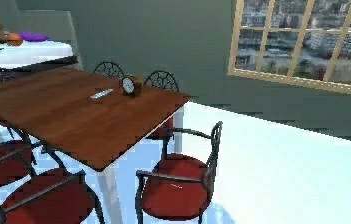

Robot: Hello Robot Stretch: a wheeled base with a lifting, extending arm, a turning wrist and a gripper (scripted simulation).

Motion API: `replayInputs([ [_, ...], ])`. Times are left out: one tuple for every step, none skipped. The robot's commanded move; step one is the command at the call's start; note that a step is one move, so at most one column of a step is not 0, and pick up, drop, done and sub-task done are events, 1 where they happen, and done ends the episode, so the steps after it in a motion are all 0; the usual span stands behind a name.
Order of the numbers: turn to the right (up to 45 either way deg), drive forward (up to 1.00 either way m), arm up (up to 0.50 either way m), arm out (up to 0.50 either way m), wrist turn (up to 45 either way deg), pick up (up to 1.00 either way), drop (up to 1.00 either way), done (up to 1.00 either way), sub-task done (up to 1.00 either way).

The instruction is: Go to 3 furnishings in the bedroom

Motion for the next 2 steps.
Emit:
replayInputs([
  [-45.0, 0.00, 0.00, 0.00, 0.0, 0.00, 0.00, 0.00, 0.00],
  [-12.0, 0.00, 0.00, 0.00, 0.0, 0.00, 0.00, 0.00, 0.00],
])
